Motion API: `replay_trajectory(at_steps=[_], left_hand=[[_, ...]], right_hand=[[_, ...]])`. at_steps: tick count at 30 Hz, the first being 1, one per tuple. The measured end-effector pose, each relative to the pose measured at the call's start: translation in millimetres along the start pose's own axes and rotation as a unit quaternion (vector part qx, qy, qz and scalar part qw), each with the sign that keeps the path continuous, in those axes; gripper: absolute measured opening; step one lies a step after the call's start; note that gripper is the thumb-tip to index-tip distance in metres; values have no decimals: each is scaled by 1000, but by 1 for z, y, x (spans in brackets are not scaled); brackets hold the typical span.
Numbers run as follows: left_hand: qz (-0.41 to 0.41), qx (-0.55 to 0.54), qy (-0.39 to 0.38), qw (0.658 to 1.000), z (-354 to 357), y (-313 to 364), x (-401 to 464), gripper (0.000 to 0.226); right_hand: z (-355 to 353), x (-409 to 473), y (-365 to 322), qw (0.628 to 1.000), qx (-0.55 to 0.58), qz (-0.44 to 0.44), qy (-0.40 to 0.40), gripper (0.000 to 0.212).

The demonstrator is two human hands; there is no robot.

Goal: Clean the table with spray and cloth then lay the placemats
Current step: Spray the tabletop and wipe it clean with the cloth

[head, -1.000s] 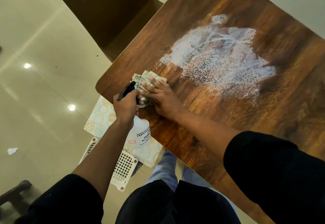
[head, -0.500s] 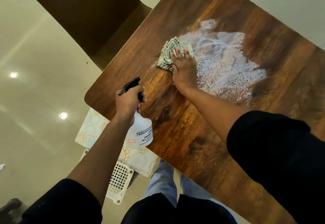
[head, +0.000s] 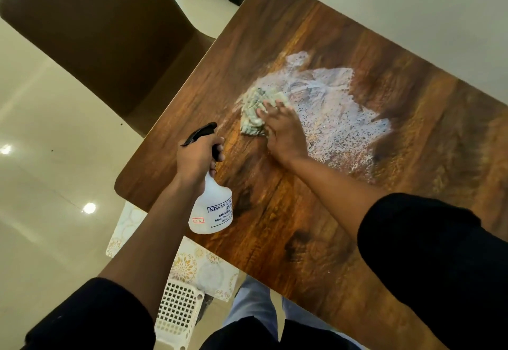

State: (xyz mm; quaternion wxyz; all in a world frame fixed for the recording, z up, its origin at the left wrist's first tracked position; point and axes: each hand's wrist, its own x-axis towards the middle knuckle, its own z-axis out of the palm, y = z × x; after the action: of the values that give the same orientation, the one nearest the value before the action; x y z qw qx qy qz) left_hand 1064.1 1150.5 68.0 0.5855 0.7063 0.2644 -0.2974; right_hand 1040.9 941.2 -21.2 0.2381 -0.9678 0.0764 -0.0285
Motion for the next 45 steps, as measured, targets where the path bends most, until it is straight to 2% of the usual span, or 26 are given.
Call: replay_trajectory(at_steps=[4,6,7,9,12,14,16,18,21,24,26,31,35,38,39,40,41,42,43,45], left_hand=[[-3,15,-10,1000,5,9,1,22],[4,16,-2,1000,4,15,2,24],[10,15,4,1000,3,17,3,25],[16,12,14,1000,0,21,5,26],[9,1,24,1000,-1,23,7,25],[-1,-4,26,1000,-2,24,7,24],[-7,1,19,1000,-4,24,10,24],[-6,10,7,1000,-5,24,12,23],[-13,27,-22,999,-1,26,13,22],[-11,43,-56,997,3,30,14,23],[-6,42,-64,997,7,34,15,22],[12,42,-68,997,23,49,23,25],[39,71,-93,992,44,59,23,26],[37,93,-89,991,56,62,20,24],[36,95,-91,991,59,63,19,16],[35,94,-92,991,61,61,19,31],[34,102,-104,989,63,59,19,29],[32,107,-112,987,64,58,15,10],[26,116,-116,986,65,56,13,16],[14,127,-118,985,66,48,12,24]], right_hand=[[9,19,-37,983,-2,175,63,53],[17,24,-55,982,-1,177,67,54],[21,26,-60,989,-4,139,53,55],[30,25,-64,1000,-17,8,-4,51],[36,17,-61,982,18,-162,-93,45],[32,18,-52,964,29,-232,-124,44],[22,34,-36,957,17,-257,-134,49],[6,57,-16,971,-4,-207,-117,51],[-17,83,16,998,-4,-25,-58,52],[-15,83,21,995,33,94,-16,49],[-6,66,7,995,30,94,-9,46],[13,-24,-16,988,38,-129,-76,48],[10,-53,7,974,33,-195,-113,48],[-5,-42,21,985,33,-144,-90,49],[-11,-38,24,993,37,-99,-60,49],[-16,-34,27,998,41,-43,-29,48],[-21,-31,26,998,52,16,-9,47],[-23,-29,23,996,60,65,-2,47],[-21,-30,19,993,65,96,-1,47],[-14,-41,5,992,67,102,15,47]])
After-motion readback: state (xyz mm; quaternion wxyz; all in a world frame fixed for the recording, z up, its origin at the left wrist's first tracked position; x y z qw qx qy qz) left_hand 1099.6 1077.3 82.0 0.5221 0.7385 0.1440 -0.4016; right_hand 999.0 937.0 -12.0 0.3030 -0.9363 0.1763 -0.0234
